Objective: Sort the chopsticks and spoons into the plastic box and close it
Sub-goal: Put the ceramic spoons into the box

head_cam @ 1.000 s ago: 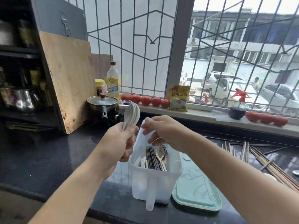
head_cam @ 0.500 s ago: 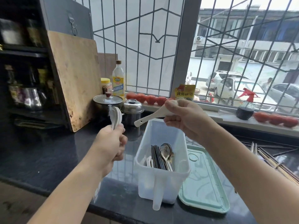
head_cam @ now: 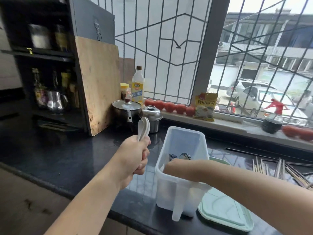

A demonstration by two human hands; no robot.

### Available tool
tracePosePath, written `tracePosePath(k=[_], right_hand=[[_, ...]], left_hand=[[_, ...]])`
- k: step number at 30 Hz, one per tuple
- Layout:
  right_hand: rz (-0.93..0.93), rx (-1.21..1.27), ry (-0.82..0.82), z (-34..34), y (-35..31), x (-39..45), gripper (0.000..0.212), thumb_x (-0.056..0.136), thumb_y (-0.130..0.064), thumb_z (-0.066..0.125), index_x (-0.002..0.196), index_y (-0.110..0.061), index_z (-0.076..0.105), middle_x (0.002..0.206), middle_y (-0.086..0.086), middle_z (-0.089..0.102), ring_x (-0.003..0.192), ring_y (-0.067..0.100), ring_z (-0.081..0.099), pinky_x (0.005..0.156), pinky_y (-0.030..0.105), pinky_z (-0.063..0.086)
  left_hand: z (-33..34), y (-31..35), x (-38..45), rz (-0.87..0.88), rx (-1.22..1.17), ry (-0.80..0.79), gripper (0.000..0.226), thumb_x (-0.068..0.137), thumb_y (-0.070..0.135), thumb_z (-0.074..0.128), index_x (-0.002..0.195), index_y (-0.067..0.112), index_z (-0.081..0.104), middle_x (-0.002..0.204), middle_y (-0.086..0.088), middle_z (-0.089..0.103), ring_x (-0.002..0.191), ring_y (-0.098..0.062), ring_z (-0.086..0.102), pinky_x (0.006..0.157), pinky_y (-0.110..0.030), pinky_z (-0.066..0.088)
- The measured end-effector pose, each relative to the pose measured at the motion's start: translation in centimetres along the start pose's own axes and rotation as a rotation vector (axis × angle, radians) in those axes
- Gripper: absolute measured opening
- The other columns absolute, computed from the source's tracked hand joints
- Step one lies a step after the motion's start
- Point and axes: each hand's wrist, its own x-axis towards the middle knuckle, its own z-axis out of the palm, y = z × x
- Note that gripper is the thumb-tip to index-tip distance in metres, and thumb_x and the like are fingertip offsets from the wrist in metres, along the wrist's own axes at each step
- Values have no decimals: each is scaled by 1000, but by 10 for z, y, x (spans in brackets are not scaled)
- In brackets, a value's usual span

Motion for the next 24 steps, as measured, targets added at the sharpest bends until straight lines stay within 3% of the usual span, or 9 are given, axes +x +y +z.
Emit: tracePosePath(k=[2,4,7,9,11,13,16,19,24], right_hand=[[-7,58,-2,-3,-4,1,33,107,-15,43,133,-3,59,132,23,60,122,38,57,82,31,34],[-23,85,-36,-2,-3,-2,30,105,-15,44,127,-3,62,127,23,61,115,39,59,81,32,35],[31,-10,-95,-2,5,-17,11,93,-3,54,84,-5,59,81,12,58,67,26,49,60,29,34],[105,-1,40,-15,16,-31,14,91,-5,54,83,-7,65,74,5,56,64,25,47,59,29,39],[184,309,335,-35,31,-46,17,96,-15,57,90,-13,74,83,-1,69,75,23,63,70,34,55],[248,734,593,-52,39,-63,17,100,-25,59,95,-19,73,91,-3,73,74,14,69,68,29,58],[86,1350,557,-67,28,-87,20,102,-35,57,110,-22,70,102,0,75,65,13,64,69,31,59],[-61,1473,504,-62,14,-97,28,100,-38,60,112,-16,72,96,7,73,64,13,58,71,33,52],[-53,1544,577,-59,9,-102,25,98,-26,64,107,-5,72,87,6,76,67,11,68,76,32,52]], left_hand=[[-1,0,0,-3,-2,-1,17,110,25,43,107,10,49,56,2,41,41,-11,25,38,-23,21],[-1,-1,0,-5,-8,2,17,110,25,43,107,10,50,56,2,40,41,-11,24,38,-23,21],[-1,0,-2,-11,6,-14,20,110,26,43,109,8,51,58,2,39,42,-11,24,37,-23,21],[-1,1,-3,-8,21,-35,26,110,28,43,113,4,52,59,2,36,43,-11,23,38,-24,21],[1,2,-4,-4,20,-52,33,110,34,43,117,3,54,60,2,33,43,-11,22,39,-24,21],[8,6,-5,2,-7,-90,41,109,41,44,118,4,56,60,2,31,43,-11,22,39,-24,19],[21,11,-9,-7,-46,-211,50,104,47,50,120,1,59,64,-1,28,44,-12,20,41,-25,16],[30,13,-13,-17,-84,-323,49,100,48,53,115,2,64,66,-2,28,44,-11,18,42,-24,15],[31,9,-17,-37,-116,-337,46,102,45,52,114,3,64,62,-2,35,42,-11,21,41,-21,18]])
